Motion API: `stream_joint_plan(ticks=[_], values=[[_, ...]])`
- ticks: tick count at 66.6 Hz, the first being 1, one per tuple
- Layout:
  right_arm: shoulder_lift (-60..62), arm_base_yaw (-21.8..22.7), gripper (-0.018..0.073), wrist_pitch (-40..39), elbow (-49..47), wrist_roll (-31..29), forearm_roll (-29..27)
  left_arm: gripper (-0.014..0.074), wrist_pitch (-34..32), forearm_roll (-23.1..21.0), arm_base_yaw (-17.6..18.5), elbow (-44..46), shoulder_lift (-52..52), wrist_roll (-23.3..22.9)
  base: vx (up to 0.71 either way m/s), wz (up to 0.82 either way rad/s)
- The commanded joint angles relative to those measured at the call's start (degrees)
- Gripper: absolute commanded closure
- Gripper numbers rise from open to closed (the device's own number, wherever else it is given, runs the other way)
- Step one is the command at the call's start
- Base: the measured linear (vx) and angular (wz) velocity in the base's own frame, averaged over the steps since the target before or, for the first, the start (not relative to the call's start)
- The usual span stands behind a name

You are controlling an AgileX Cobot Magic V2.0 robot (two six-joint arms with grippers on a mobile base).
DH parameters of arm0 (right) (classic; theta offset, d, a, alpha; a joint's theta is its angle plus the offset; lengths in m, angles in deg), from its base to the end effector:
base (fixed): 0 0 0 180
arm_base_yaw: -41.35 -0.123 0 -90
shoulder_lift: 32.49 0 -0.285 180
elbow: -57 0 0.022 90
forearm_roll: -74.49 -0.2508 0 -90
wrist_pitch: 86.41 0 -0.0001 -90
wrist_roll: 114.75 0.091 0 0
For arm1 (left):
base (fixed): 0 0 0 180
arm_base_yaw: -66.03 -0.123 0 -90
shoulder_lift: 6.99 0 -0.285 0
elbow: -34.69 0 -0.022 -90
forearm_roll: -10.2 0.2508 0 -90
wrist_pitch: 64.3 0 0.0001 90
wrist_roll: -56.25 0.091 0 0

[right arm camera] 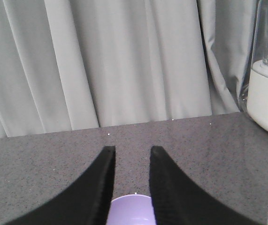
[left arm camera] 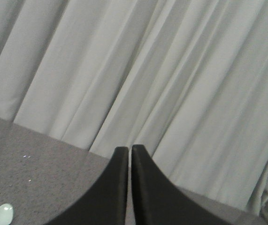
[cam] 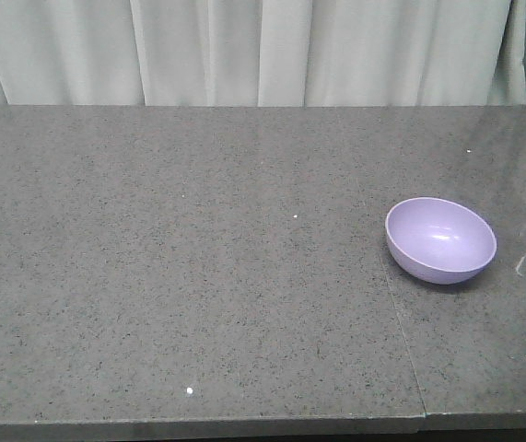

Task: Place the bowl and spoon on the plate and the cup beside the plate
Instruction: 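Lower the left gripper over the mint spoon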

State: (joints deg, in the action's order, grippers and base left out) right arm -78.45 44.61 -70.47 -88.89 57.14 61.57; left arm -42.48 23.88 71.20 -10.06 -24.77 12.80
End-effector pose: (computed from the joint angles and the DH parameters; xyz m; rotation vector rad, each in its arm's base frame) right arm 0.1356 -0.0021 0.3838 0.0641 1.6680 0.0654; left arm 0.0317 0.0052 0.3550 -0.3972 1.4240 -0.4452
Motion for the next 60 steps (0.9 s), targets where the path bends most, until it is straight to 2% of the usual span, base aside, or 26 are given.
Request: stream_joint_plan(ticks=[1, 7, 16, 26, 32, 39, 42, 46, 53, 60], values=[[-1.1, 0.4, 0.0228, -5.6, -1.9, -0.6, -1.4, 0.0542, 0.0, 0.6, 0.1, 4.9, -5.0, 1.9, 0.0, 0.0], [-1.1, 0.4, 0.0125, -6.4, -1.7, -0.7, -1.2, 0.0488, -0.1, 0.6, 0.1, 6.5, -7.9, 1.9, 0.0, 0.0], [-1.1, 0.4, 0.0038, -6.6, -1.7, -1.2, -0.9, 0.0345, 1.4, 0.4, 0.1, 8.4, -11.5, 2.0, 0.0, 0.0], [-1.1, 0.4, 0.0028, -6.5, -1.7, -1.3, -0.9, 0.0186, 5.5, 0.8, 0.1, 11.1, -15.5, 2.0, 0.0, 0.0], [-1.1, 0.4, 0.0028, -6.5, -1.7, -1.3, -0.9, 0.0133, 0.7, 0.9, 0.1, 11.2, -17.0, 2.0, 0.0, 0.0], [-1.1, 0.4, 0.0028, -6.5, -1.7, -1.3, -0.9, 0.0125, -4.7, 0.6, 0.1, 11.2, -17.7, 1.9, 0.0, 0.0], [-1.1, 0.4, 0.0028, -6.5, -1.7, -1.3, -0.9, 0.0129, -4.7, 0.6, 0.1, 11.5, -18.2, 2.0, 0.0, 0.0], [-1.1, 0.4, 0.0028, -6.5, -1.7, -1.3, -0.9, 0.0136, -0.6, 1.2, 0.1, 13.1, -19.8, 2.5, 0.0, 0.0], [-1.1, 0.4, 0.0028, -6.5, -1.7, -1.3, -0.9, 0.0136, 9.2, 5.1, 0.1, 17.7, -24.9, 8.3, 0.0, 0.0], [-1.1, 0.4, 0.0028, -6.5, -1.7, -1.3, -0.9, 0.0136, 18.7, 7.2, 0.1, 23.8, -31.0, 14.0, 0.0, 0.0]])
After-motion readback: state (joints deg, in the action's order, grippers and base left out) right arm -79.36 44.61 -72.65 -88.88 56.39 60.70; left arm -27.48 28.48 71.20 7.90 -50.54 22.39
